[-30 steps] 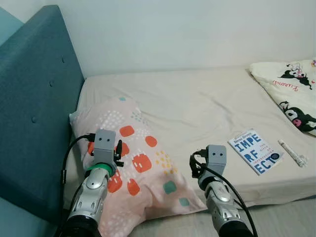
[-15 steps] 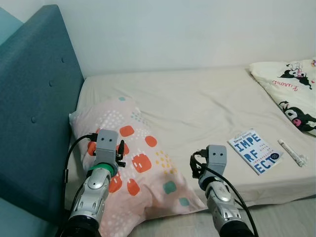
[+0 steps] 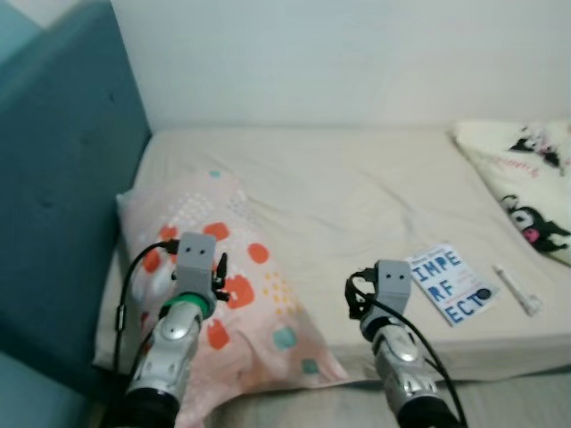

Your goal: Clean up the room

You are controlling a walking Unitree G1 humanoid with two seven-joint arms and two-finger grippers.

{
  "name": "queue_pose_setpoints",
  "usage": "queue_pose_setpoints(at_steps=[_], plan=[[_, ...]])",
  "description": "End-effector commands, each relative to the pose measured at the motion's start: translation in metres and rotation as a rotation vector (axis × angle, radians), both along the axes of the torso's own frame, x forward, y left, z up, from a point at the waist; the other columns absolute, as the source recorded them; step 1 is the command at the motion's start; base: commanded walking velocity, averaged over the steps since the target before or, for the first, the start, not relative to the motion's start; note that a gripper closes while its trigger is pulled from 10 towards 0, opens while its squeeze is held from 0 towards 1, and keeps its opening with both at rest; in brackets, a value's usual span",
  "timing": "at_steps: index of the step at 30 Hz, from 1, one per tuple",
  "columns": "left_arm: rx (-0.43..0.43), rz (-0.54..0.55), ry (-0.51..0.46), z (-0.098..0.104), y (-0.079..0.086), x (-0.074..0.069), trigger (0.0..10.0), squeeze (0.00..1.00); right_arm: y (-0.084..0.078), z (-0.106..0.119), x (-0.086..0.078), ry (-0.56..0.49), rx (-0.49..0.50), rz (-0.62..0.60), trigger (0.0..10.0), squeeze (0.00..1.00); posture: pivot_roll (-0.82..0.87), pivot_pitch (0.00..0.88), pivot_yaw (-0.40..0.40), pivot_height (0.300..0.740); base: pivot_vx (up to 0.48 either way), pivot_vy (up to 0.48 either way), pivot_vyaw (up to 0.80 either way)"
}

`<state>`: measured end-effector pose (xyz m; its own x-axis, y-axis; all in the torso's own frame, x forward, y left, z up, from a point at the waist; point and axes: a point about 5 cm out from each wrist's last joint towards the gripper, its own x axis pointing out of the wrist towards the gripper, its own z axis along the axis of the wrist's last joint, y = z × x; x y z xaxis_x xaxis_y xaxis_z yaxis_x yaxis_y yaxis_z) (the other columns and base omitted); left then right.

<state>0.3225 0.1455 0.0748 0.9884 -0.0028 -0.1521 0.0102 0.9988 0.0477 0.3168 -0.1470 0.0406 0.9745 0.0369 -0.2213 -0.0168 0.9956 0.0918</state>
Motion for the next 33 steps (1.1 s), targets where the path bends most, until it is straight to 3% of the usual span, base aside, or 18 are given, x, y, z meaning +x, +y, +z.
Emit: queue_pose_setpoints(at_steps=[1, 22, 33], plan=[[-0.011, -0.021, 0.017, -0.003, -0.008, -0.002, 10.0, 0.0, -0.011, -0.01, -0.008, 0.044, -0.006, -0.037, 10.0, 0.0, 0.05, 0.0, 0.097, 0.74, 0.0, -0.439, 0.0], [-0.017, -0.022, 0.018, -0.001, -0.009, 0.002, 10.0, 0.0, -0.007, -0.009, -0.006, 0.039, -0.02, 0.001, 10.0, 0.0, 0.03, 0.0, 0.102, 0.74, 0.0, -0.441, 0.0], [-0.019, 0.002, 0.018, -0.002, -0.003, 0.002, 10.0, 0.0, 0.002, -0.008, -0.005, 0.045, -0.022, 0.06, 10.0, 0.0, 0.03, 0.0, 0.088, 0.74, 0.0, -0.441, 0.77]])
